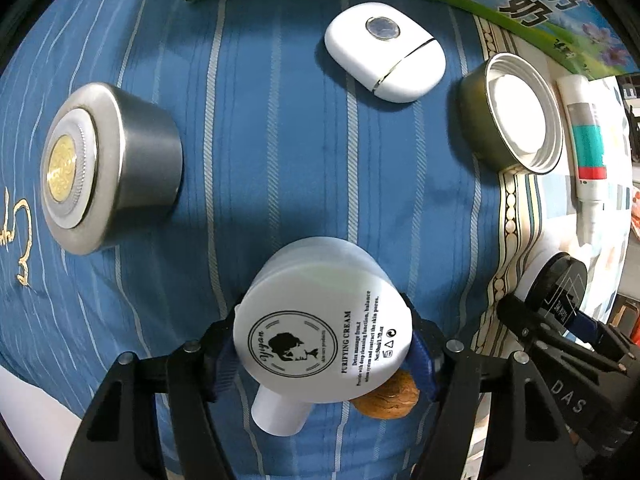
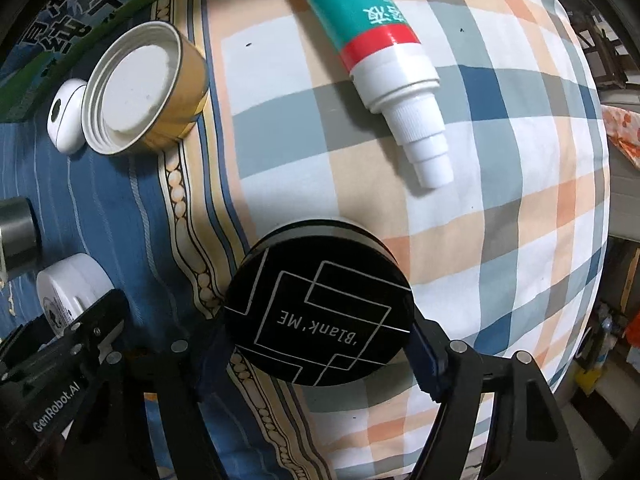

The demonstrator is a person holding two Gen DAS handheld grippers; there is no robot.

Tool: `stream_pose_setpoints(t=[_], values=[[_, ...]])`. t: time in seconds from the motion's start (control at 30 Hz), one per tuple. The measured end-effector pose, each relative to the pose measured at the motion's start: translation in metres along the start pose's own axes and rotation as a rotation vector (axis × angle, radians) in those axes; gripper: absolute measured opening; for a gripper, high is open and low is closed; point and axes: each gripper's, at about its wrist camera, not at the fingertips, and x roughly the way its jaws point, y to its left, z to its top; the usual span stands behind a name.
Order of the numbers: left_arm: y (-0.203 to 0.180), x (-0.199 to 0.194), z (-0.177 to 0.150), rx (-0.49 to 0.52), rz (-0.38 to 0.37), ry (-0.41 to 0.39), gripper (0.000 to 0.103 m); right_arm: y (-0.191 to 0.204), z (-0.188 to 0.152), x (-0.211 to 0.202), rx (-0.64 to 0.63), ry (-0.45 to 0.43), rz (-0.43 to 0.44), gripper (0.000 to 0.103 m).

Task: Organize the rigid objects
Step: 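Lift the white jar with the left tool while the right tool lifts the black tin toward the box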

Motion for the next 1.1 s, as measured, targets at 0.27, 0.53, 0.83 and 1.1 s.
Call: stream_pose_setpoints(t=[0.27,0.53,0.83,1.1], values=[[-0.009,-0.017,-0.01,-0.005,0.038,-0.044,0.067,-0.005,0.009,-0.012,-0.056,-0.007,-0.015,0.077],[-0.004,-0.075,-0.019,-0.006,0.035,-0.144,0.067,-0.014,-0.002,-0.038,-0.133,-0.06,0.056,0.077],[-0.02,-0.174,-0.034,0.008,-0.012,-0.323,0.067,-0.024,-0.012,-0.127,-0.187,-0.186,0.146,0.076],[-0.051,-0.254,-0.015,0.038,-0.071,-0.465,0.067,-0.035,0.0,-0.201,-0.209,-0.319,0.24,0.076]])
